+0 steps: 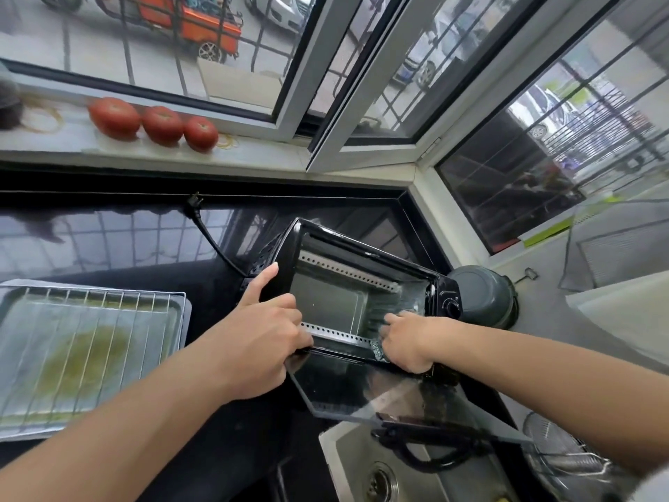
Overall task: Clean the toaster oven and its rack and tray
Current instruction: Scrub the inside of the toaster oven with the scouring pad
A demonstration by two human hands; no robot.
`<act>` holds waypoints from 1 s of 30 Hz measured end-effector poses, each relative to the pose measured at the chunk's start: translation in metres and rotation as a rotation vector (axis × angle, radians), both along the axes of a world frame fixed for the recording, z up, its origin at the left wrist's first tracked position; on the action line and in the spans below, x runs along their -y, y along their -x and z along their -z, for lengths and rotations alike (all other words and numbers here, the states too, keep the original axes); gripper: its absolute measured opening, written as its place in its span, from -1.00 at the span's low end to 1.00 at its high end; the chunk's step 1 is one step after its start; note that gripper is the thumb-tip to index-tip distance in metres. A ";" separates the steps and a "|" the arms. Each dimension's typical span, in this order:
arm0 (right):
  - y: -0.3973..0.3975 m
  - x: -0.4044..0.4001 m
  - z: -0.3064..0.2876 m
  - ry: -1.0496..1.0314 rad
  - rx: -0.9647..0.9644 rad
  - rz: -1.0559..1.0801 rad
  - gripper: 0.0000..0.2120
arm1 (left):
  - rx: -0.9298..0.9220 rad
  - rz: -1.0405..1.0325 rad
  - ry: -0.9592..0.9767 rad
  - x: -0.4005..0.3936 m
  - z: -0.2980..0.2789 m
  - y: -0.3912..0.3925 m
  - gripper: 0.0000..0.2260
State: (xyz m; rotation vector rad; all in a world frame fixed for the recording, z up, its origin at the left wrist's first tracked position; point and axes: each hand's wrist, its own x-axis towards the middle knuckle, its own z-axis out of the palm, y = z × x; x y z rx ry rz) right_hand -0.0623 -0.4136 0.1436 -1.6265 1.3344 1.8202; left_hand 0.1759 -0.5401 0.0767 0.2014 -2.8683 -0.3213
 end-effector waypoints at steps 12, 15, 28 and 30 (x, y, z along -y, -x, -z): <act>0.018 0.009 0.009 0.141 -0.074 -0.109 -0.66 | -0.032 0.007 -0.018 0.004 0.000 0.001 -0.91; 0.028 0.035 0.044 -0.009 0.005 0.018 -0.72 | 0.008 0.033 -0.020 -0.003 -0.001 -0.005 -0.85; 0.009 0.011 -0.006 -0.004 0.040 -0.072 -0.73 | -0.013 -0.022 0.009 -0.007 0.001 -0.005 -0.88; -0.005 -0.008 -0.030 0.009 0.033 -0.099 -0.69 | -0.012 -0.019 0.027 -0.008 -0.001 -0.007 -0.89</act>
